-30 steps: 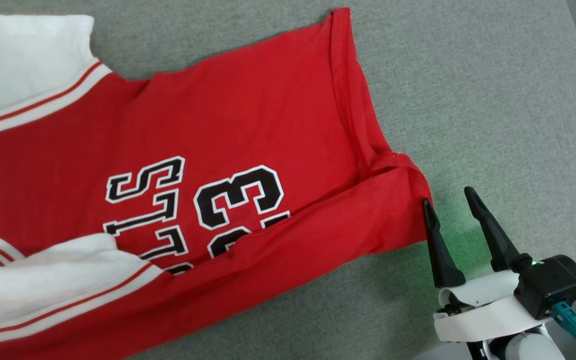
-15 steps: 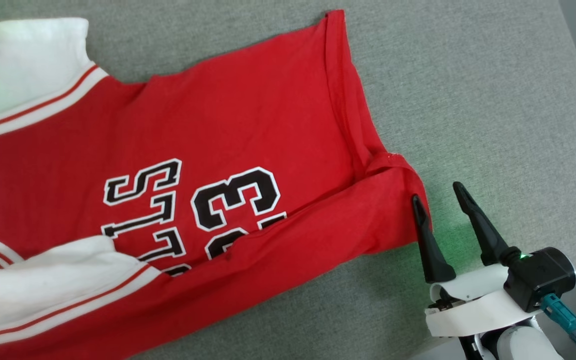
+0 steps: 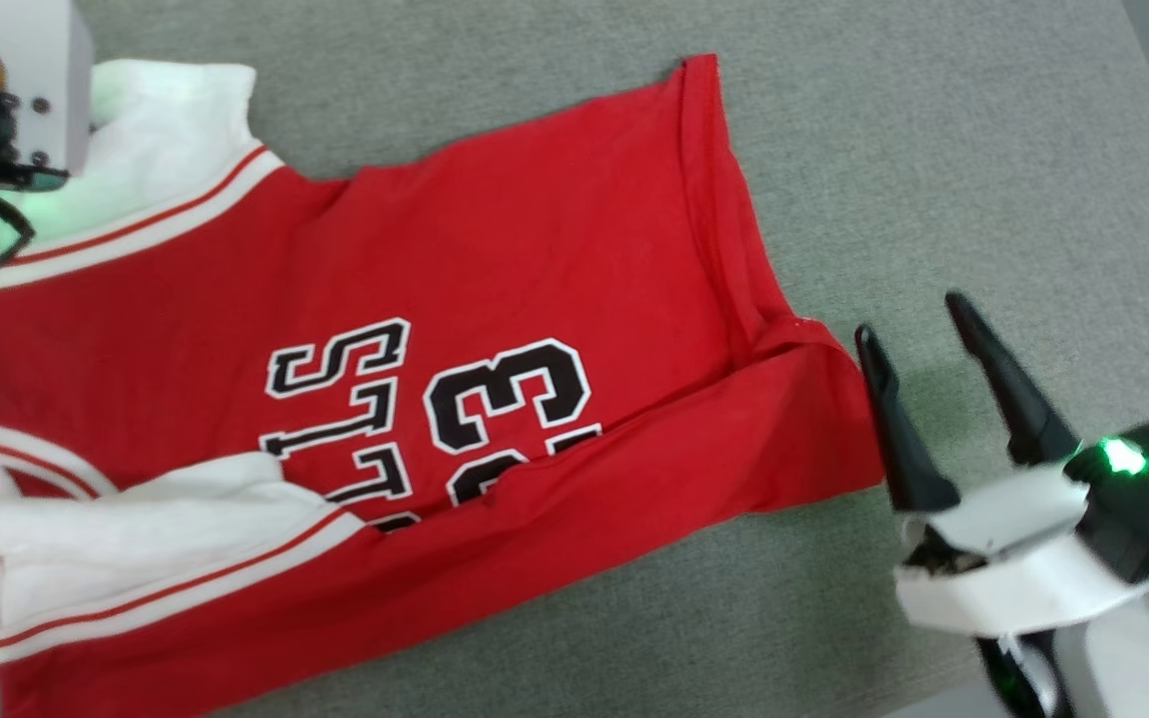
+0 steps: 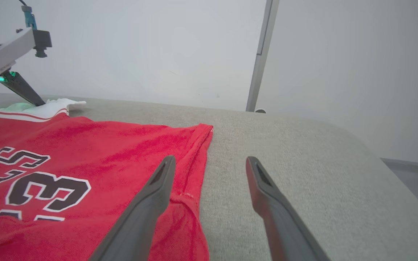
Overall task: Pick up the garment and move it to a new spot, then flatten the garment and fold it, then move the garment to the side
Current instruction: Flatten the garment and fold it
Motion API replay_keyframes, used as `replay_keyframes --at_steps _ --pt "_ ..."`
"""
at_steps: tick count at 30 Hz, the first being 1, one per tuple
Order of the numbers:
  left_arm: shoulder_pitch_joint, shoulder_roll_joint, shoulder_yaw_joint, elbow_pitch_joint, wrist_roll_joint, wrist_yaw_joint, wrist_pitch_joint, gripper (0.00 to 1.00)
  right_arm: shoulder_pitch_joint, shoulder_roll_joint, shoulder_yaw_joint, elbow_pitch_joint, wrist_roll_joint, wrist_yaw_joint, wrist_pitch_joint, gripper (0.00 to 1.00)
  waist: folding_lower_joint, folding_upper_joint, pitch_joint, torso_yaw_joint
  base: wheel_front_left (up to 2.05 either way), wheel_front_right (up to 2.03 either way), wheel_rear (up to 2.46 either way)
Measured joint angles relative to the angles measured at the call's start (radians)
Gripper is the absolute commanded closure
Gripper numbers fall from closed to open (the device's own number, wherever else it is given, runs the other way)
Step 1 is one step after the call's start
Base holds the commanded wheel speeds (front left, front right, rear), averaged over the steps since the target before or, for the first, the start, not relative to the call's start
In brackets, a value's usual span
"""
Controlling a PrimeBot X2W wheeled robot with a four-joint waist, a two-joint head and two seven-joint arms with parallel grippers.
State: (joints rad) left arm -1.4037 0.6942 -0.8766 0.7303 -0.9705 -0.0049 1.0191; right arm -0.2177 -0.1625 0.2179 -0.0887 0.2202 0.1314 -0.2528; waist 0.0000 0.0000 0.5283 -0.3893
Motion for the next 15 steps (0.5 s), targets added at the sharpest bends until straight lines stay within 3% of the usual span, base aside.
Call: replay_keyframes --at_steps 9,15 --pt "-0.006 -0.049 -0.006 0.03 -0.001 -0.028 -0.031 1.0 -0.253 -0.104 0.036 0.049 0.092 0.0 0.164 0.0 0.0 0.0 -0.013 0.058 0.0 0.0 0.0" --pt "-0.032 -0.09 -0.015 0.044 0.002 -0.048 -0.052 1.0 -0.469 -0.171 0.087 0.212 0.208 0.0 0.372 0.0 0.0 0.0 -0.001 0.1 0.0 0.0 0.0"
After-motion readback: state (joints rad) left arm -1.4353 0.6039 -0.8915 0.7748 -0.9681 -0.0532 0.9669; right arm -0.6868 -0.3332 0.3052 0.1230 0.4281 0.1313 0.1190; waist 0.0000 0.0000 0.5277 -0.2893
